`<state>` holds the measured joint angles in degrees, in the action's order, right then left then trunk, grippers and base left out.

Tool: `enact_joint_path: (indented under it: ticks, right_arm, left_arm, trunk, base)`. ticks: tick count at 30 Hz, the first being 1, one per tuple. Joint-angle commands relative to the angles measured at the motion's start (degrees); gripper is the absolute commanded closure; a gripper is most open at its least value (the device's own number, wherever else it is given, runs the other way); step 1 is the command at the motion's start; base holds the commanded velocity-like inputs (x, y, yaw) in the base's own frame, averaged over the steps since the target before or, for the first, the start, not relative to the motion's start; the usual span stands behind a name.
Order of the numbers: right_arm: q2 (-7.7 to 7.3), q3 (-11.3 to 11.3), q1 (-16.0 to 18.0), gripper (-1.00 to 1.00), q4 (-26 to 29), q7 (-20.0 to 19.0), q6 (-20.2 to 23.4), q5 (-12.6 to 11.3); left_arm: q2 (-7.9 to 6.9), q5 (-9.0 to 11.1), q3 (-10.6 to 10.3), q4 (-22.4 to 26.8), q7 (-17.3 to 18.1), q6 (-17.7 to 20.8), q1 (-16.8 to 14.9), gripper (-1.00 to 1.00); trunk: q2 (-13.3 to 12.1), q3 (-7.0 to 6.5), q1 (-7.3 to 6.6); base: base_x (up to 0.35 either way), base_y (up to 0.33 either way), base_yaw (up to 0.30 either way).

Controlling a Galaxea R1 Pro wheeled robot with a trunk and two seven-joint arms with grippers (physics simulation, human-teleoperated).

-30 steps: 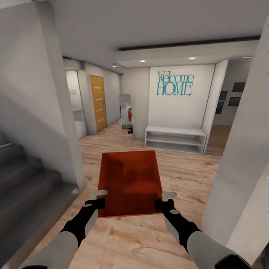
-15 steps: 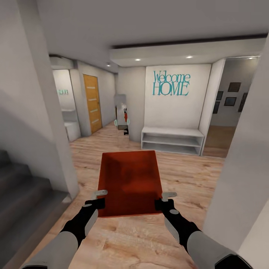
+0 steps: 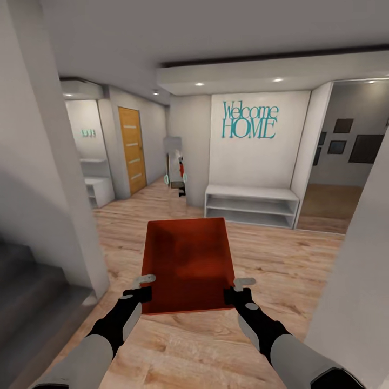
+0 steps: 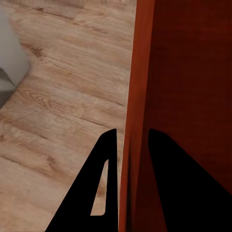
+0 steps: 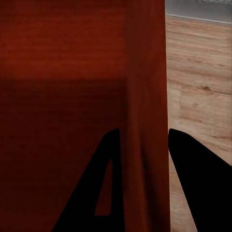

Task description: Move the two storage containers from the living room to the garage. In the garage, place one container on the floor and stack the other container on top of it (either order is fine).

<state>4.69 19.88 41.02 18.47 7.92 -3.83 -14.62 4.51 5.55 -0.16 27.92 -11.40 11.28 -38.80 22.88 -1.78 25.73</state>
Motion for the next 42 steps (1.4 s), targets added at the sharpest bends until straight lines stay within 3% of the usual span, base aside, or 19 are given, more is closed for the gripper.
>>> enact_joint_path:
  ticks: [1,42]
  right_arm:
    - [-0.29,0.24,0.02,1.00,-1.60,0.40,-0.31,-0.76]
    - [-0.29,0.24,0.02,1.00,-1.60,0.35,-0.30,-0.76]
  left_arm:
    - [-0.12,-0.90,1.06,0.30,-0.55,0.41,-0.05,1.00]
    - [-0.11,-0.90,1.06,0.30,-0.55,0.41,-0.05,1.00]
  trunk:
    - [0.04,0.01,0.05]
    - [0.04,0.01,0.05]
  base:
    - [0.322,0.000,0.000]
    - [0.322,0.000,0.000]
